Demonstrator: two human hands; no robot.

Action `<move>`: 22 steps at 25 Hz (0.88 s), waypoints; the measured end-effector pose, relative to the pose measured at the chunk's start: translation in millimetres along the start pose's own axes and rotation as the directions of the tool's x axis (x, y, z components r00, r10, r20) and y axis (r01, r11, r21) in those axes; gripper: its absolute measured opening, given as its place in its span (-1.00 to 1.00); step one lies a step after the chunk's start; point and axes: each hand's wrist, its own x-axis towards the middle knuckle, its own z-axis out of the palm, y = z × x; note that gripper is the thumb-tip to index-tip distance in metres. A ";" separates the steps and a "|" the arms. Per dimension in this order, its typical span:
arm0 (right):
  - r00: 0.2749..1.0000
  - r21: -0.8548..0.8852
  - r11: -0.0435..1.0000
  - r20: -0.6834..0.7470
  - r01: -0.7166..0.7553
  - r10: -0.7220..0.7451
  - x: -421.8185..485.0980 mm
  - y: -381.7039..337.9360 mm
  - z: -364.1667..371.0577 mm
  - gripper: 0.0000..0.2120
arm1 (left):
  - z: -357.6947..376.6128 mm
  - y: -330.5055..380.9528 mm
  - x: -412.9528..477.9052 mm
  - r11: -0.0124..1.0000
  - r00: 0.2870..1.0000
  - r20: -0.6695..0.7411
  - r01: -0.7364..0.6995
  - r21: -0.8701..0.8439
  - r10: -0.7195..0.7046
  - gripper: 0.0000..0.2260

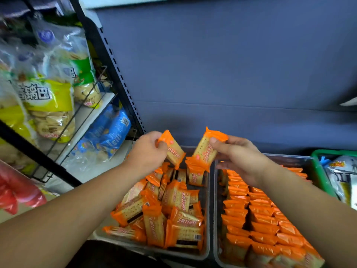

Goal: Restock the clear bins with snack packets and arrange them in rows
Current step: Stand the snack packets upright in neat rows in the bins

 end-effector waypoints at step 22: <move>0.984 -0.068 0.988 -0.126 -0.138 0.129 8.1 5.7 1.0 -0.74 | -7.4 16.0 -9.6 0.973 0.961 0.263 -0.028 -0.228 0.089 -0.86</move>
